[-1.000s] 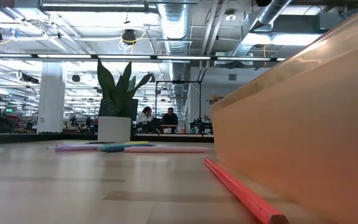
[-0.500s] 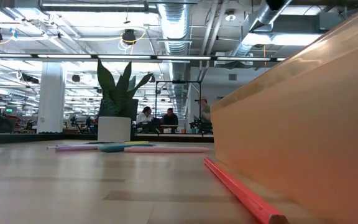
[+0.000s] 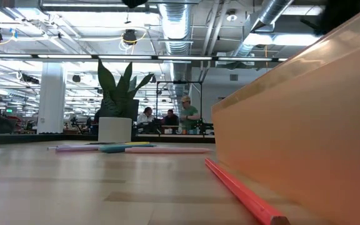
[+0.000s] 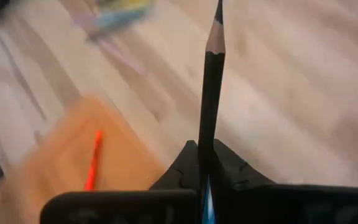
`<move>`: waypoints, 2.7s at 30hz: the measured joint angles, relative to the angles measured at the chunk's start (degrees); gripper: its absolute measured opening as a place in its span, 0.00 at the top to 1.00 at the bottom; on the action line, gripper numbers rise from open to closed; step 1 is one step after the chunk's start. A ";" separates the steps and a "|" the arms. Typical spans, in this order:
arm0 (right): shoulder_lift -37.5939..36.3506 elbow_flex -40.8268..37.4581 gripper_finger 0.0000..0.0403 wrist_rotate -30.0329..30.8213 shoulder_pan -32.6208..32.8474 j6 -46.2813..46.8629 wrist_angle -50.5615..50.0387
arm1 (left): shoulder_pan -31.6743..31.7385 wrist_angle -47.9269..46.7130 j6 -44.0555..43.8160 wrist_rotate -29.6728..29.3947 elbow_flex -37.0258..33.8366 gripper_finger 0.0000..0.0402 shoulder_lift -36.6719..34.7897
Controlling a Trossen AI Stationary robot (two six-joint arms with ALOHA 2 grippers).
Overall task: Sort pens & pencils
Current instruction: Put the black pencil into the blue bin, then put the orange pencil into the blue bin
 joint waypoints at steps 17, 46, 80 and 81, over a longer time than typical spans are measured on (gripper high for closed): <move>2.00 -18.92 0.94 -0.89 39.58 65.29 -3.24 | -2.78 -7.04 -1.23 -1.90 0.00 0.70 0.01; 14.35 -18.87 0.44 -10.93 31.82 60.77 6.34 | -3.05 -9.65 -21.03 14.91 -1.18 0.65 14.54; 13.74 -18.83 0.28 -10.84 31.63 56.06 6.02 | -4.26 3.88 -19.18 12.11 -0.91 1.00 24.84; 13.74 -18.83 0.28 -10.84 31.63 56.06 6.02 | -3.93 5.71 -19.25 12.48 -0.83 1.00 25.78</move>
